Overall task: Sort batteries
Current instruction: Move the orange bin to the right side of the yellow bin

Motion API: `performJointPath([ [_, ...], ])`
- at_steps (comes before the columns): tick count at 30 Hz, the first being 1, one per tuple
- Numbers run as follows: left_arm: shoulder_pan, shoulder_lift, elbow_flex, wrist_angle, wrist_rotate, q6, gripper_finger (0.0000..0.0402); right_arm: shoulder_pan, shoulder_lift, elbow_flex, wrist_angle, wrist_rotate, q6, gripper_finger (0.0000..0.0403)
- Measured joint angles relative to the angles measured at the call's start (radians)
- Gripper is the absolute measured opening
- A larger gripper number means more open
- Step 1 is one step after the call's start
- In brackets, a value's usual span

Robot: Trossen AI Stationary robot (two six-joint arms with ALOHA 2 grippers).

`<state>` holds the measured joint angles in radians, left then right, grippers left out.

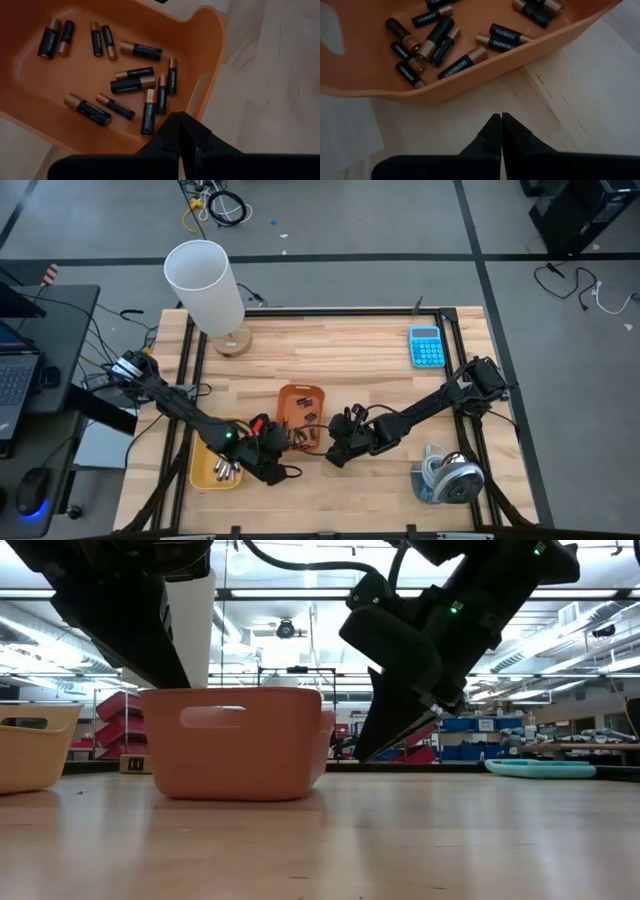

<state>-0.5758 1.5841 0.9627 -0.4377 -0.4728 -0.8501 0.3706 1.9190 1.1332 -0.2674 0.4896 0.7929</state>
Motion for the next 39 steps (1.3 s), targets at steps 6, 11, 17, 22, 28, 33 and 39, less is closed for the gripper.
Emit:
performJointPath([
  [6,0.000,0.000,0.000,0.000,0.027,0.003,0.0004,0.000,0.000,0.000,0.002,0.000,-0.002,0.0000],
  [11,0.001,0.000,0.000,-0.006,0.018,0.005,0.0004,0.000,0.000,0.000,0.005,0.000,-0.002,0.0000],
  [17,0.002,0.000,0.001,-0.093,-0.066,0.003,0.0004,0.000,0.000,0.000,0.014,0.000,-0.002,0.0000],
  [22,0.010,0.000,0.000,-0.098,-0.096,0.010,0.0004,0.000,0.000,0.000,0.028,0.019,-0.002,0.0000],
  [28,0.025,0.000,0.000,-0.082,-0.004,0.008,0.0004,0.000,0.000,0.000,0.034,0.019,-0.002,0.0000],
  [33,0.024,0.000,0.000,-0.007,0.041,0.004,0.0004,0.000,0.000,0.000,0.034,0.019,-0.003,0.0000],
  [39,0.024,0.000,0.000,0.066,0.120,-0.061,0.0004,-0.007,0.000,-0.004,0.032,0.044,-0.001,0.0000],
])
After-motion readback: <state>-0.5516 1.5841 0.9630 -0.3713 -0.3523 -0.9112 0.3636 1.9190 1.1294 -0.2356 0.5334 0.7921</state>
